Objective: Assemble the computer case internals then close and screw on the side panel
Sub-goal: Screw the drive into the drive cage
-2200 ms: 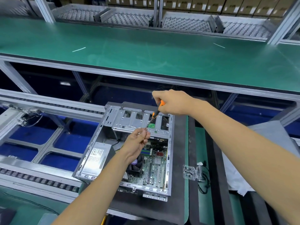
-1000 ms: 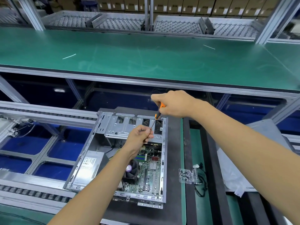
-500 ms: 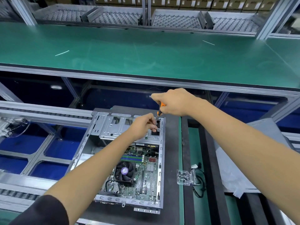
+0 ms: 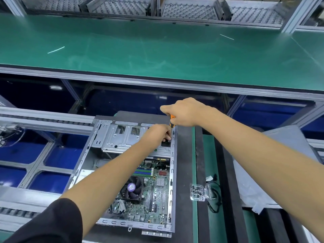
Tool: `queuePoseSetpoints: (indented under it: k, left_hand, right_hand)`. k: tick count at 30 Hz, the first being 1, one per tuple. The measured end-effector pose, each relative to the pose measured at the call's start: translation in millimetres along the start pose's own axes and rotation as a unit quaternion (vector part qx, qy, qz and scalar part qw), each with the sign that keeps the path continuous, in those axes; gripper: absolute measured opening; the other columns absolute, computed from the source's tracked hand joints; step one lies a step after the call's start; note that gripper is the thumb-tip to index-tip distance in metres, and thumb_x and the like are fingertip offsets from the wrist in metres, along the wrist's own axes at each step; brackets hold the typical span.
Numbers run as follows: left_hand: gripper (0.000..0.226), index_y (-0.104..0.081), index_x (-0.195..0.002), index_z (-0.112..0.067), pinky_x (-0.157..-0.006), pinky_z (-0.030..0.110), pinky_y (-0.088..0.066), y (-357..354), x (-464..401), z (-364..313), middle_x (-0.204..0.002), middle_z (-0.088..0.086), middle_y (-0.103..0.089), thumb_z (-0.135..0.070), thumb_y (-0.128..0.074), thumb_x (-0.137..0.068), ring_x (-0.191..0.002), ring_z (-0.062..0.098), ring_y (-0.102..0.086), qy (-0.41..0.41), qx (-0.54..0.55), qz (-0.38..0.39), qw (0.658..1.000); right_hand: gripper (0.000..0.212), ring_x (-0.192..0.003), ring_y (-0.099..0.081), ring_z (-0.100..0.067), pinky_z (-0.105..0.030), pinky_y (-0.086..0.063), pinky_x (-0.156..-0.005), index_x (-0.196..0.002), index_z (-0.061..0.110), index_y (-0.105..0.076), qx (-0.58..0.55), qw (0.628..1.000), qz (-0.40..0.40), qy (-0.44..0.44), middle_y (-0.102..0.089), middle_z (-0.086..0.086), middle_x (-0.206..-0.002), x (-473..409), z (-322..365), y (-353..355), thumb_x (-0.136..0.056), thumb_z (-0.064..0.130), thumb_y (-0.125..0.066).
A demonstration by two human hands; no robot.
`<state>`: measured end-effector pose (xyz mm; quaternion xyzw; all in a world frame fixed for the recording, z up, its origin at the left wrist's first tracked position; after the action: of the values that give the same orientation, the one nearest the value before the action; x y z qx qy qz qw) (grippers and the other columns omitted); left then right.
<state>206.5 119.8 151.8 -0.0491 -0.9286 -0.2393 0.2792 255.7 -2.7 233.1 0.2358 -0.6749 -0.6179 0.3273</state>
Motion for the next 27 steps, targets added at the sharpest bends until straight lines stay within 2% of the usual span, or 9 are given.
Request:
queuePoseSetpoints:
  k: [5, 9, 12, 14, 19, 21, 23, 25, 27]
  left_hand:
    - [0.029, -0.066, -0.1, -0.003, -0.106, 0.042, -0.048, -1, -5, -7, -0.11, 0.012, -0.075, -0.013, -0.039, -0.101, -0.117, 0.027, -0.064, 0.037, -0.092, -0.006, 0.995]
    - [0.03, -0.066, -0.112, -0.007, -0.095, 0.041, -0.054, -1, -14, 1, -0.104, 0.004, -0.077, -0.009, -0.039, -0.098, -0.109, 0.025, -0.066, -0.009, -0.203, 0.017, 0.979]
    - [0.022, -0.062, -0.101, -0.011, -0.077, 0.031, -0.049, -2, -21, 11, -0.099, 0.001, -0.077, -0.003, -0.043, -0.095, -0.101, 0.021, -0.067, -0.072, -0.297, -0.002, 0.952]
    - [0.019, -0.059, -0.098, -0.012, -0.076, 0.031, -0.048, -4, -22, 16, -0.096, 0.0, -0.076, -0.003, -0.043, -0.092, -0.097, 0.021, -0.068, -0.105, -0.321, -0.014, 0.941]
    - [0.017, -0.061, -0.092, -0.015, -0.08, 0.03, -0.051, -2, -26, 22, -0.103, 0.005, -0.074, -0.009, -0.046, -0.098, -0.099, 0.024, -0.067, -0.133, -0.294, -0.018, 0.946]
    - [0.021, -0.064, -0.1, -0.01, -0.085, 0.035, -0.057, 1, -31, 19, -0.098, 0.003, -0.077, -0.004, -0.045, -0.096, -0.099, 0.022, -0.069, -0.115, -0.295, 0.004, 0.948]
    - [0.017, -0.068, -0.096, -0.011, -0.087, 0.035, -0.057, 4, -33, 19, -0.092, 0.001, -0.077, -0.009, -0.051, -0.095, -0.096, 0.023, -0.07, -0.122, -0.266, 0.009, 0.956]
    - [0.005, -0.069, -0.091, -0.015, -0.084, 0.036, -0.057, 10, -33, 21, -0.092, 0.003, -0.075, -0.011, -0.066, -0.09, -0.09, 0.023, -0.071, -0.163, -0.263, 0.009, 0.951]
    - [0.01, -0.067, -0.09, -0.014, -0.078, 0.038, -0.059, 14, -33, 31, -0.085, 0.006, -0.074, -0.005, -0.07, -0.087, -0.076, 0.021, -0.071, -0.204, -0.208, -0.012, 0.956]
  right_hand:
    - [0.016, -0.055, -0.043, -0.009, -0.031, -0.021, -0.051, -0.092, 0.026, -0.04, 0.0, 1.0, 0.012, 0.002, -0.047, 0.01, -0.064, -7, -2, -5, -0.09, 0.017, -0.053]
    - [0.015, -0.057, -0.045, -0.011, -0.031, -0.022, -0.052, -0.094, 0.026, -0.041, -0.003, 1.0, 0.025, 0.001, -0.05, 0.008, -0.066, -10, -2, -9, -0.09, 0.018, -0.052]
    - [0.014, -0.058, -0.045, -0.011, -0.031, -0.023, -0.052, -0.094, 0.025, -0.041, -0.008, 1.0, 0.028, 0.002, -0.05, 0.008, -0.067, -11, -3, -10, -0.09, 0.018, -0.053]
    - [0.015, -0.058, -0.045, -0.011, -0.032, -0.024, -0.052, -0.094, 0.025, -0.04, -0.008, 1.0, 0.03, 0.003, -0.049, 0.008, -0.067, -11, -4, -10, -0.09, 0.018, -0.053]
    - [0.017, -0.059, -0.045, -0.012, -0.032, -0.027, -0.054, -0.09, 0.026, -0.039, -0.025, 0.999, 0.046, 0.0, -0.049, 0.008, -0.067, -13, -6, -8, -0.088, 0.016, -0.053]
    - [0.017, -0.059, -0.044, -0.012, -0.032, -0.027, -0.054, -0.088, 0.026, -0.039, -0.036, 0.998, 0.055, -0.007, -0.049, 0.008, -0.068, -13, -7, -7, -0.089, 0.017, -0.054]
    - [0.018, -0.06, -0.042, -0.014, -0.032, -0.028, -0.054, -0.084, 0.025, -0.04, -0.038, 0.998, 0.057, -0.016, -0.049, 0.006, -0.068, -13, -7, -7, -0.088, 0.019, -0.056]
    - [0.022, -0.06, -0.042, -0.015, -0.032, -0.029, -0.054, -0.078, 0.025, -0.039, -0.041, 0.998, 0.051, -0.025, -0.049, 0.003, -0.068, -13, -7, -6, -0.088, 0.024, -0.058]
    - [0.024, -0.06, -0.043, -0.018, -0.031, -0.029, -0.053, -0.073, 0.024, -0.04, -0.04, 0.998, 0.045, -0.036, -0.05, 0.002, -0.069, -14, -5, -5, -0.087, 0.029, -0.059]
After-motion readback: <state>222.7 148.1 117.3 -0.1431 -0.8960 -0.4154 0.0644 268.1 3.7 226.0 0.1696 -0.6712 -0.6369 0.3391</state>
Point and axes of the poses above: each hand's wrist, its own x-axis away from the middle knuckle, its own y-axis out of the back of the hand, z = x × y, the point moved 1 cm from there along -x, towards the middle knuckle
